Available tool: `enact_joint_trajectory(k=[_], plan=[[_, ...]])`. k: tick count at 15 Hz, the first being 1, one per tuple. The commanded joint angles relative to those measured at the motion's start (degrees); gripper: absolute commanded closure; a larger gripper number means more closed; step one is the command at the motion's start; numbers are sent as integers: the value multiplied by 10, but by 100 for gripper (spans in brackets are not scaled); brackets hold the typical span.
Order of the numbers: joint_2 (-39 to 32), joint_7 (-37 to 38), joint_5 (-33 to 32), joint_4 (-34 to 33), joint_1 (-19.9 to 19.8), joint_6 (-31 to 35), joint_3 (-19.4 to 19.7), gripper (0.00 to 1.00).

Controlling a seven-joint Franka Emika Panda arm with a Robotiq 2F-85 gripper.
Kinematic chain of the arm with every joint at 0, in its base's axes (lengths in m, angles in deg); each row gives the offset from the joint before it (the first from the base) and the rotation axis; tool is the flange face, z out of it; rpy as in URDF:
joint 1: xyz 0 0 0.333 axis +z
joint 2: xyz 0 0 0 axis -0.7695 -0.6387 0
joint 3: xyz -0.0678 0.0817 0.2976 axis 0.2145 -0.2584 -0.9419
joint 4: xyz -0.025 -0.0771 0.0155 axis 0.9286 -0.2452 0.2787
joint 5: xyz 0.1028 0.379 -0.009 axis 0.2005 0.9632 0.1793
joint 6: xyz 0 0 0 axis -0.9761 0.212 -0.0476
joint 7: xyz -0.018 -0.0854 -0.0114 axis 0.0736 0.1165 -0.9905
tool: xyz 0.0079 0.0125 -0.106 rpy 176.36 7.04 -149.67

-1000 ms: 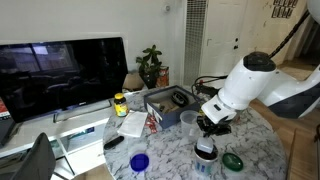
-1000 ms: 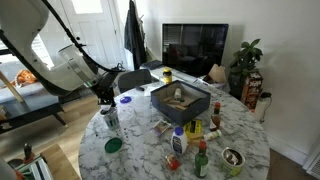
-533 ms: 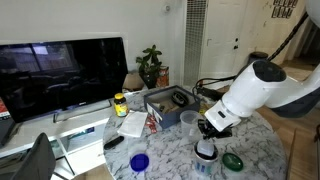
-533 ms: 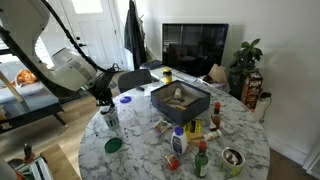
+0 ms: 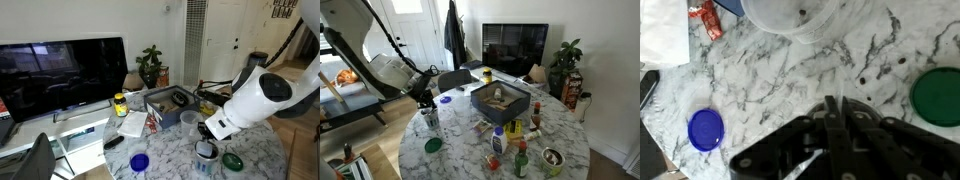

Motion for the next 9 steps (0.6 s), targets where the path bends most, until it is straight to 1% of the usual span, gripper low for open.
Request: enact_joint_trajectory(k=[1,5,6,9], plan=[[-33,44,-34,-12,13,-20,-6,98],[-43,56,-49,-17,23,-49,-8,98],[-45,46,-43,-18,14,-57,-19,98],[-50,29,-32,-16,15,-73,-28,98]])
